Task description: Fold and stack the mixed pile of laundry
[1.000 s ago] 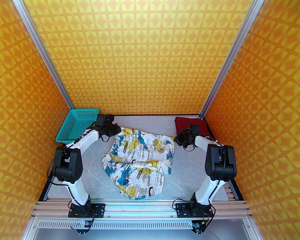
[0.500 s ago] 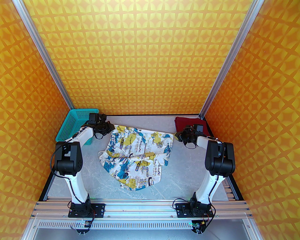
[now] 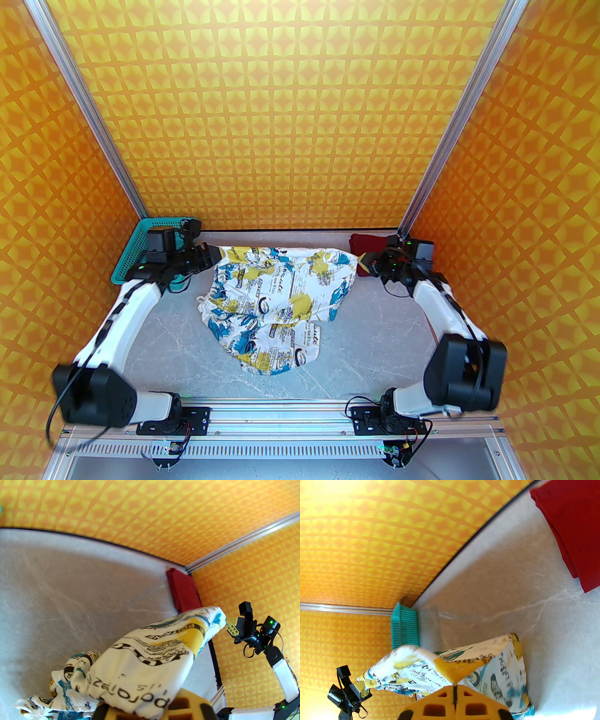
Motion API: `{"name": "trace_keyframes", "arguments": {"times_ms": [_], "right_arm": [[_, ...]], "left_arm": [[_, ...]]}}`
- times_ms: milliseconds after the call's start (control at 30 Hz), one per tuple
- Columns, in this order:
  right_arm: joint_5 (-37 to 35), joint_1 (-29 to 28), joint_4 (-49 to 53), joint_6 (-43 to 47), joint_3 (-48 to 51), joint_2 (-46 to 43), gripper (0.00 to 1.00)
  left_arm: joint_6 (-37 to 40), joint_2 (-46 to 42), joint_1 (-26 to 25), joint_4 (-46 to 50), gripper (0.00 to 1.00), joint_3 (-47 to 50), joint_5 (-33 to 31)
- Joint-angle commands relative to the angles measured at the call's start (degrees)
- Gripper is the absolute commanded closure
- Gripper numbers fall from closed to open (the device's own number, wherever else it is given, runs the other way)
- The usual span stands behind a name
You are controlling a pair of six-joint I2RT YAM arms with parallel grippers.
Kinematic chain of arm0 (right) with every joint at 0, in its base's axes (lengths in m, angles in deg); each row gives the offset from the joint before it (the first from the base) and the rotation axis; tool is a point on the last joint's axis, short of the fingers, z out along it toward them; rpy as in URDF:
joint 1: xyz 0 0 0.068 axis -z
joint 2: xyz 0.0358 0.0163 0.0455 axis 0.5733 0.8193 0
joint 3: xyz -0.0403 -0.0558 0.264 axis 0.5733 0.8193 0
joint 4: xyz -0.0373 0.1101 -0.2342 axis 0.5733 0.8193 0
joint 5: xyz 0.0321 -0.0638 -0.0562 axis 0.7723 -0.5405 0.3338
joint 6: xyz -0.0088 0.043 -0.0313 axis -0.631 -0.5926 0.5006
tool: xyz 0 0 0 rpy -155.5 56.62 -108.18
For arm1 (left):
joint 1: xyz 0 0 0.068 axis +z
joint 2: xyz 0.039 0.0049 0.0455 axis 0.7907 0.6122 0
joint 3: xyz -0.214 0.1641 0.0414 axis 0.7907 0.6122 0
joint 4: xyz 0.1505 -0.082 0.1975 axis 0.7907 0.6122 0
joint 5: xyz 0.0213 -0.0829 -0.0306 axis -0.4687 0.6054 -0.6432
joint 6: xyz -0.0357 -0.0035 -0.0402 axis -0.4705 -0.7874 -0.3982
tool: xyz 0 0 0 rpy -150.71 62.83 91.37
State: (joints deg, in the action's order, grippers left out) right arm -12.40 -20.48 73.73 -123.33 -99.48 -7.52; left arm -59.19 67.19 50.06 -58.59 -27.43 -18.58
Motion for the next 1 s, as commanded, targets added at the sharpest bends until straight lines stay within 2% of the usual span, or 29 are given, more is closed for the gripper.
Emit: {"name": "trace_keyframes", "arguments": {"times_ms": [0,133,267,300,367,400,433,500,533,633,733,833,967], "right_arm": [[-0.9,4.4,2.4,-1.5,2.2,-1.0,1.0],[1.5,5.0,-1.1,-4.2,4.5,-0.3,1.0],[-1.1,4.2,2.2,-1.6,4.0,-1.5,1.0],[-1.6,3.5,2.2,-1.5,3.5,-1.1,1.0],[-3.2,1.2,2.9,-0.3,2.1,0.9,1.0],[-4.7,-0.1,3.7,1.0,1.3,2.2,1.0],[-6.0,-1.6,4.0,1.9,1.0,3.5,1.0],[-7.8,-4.7,4.7,3.8,0.5,6.6,1.0],[-9.0,-6.3,5.4,5.3,0.2,7.6,0.97],[-12.6,-13.5,9.1,9.5,-0.1,9.7,0.76],[-14.1,-16.9,7.2,7.6,6.0,8.5,0.62],[-11.8,-17.8,5.1,5.0,11.8,7.4,0.56],[-13.0,-23.3,7.3,9.6,14.0,7.0,0.5]], "left_arm": [[2.5,-1.2,3.0,6.5,1.0,-1.2,0.7],[3.5,-2.2,4.0,9.8,1.0,-0.2,1.5],[3.1,-3.2,3.5,10.5,1.0,0.7,1.7],[2.7,-2.4,3.3,9.8,0.99,0.4,1.7],[0.7,0.2,2.6,7.1,0.89,0.0,1.7],[-0.3,2.0,2.2,4.7,0.88,0.4,1.7],[-1.1,3.9,2.0,2.5,0.88,0.6,1.7],[-2.9,9.6,1.9,-1.7,0.95,-0.5,1.7],[-3.1,12.1,1.7,-2.8,0.99,-1.4,1.7],[-5.2,17.8,1.4,-6.3,1.0,-3.5,1.7],[-5.3,18.9,0.7,-7.5,1.0,-4.0,1.7],[-4.4,18.4,0.7,-6.6,1.0,-3.9,1.7],[-3.3,17.5,0.8,-5.6,1.0,-3.5,1.6]]}}
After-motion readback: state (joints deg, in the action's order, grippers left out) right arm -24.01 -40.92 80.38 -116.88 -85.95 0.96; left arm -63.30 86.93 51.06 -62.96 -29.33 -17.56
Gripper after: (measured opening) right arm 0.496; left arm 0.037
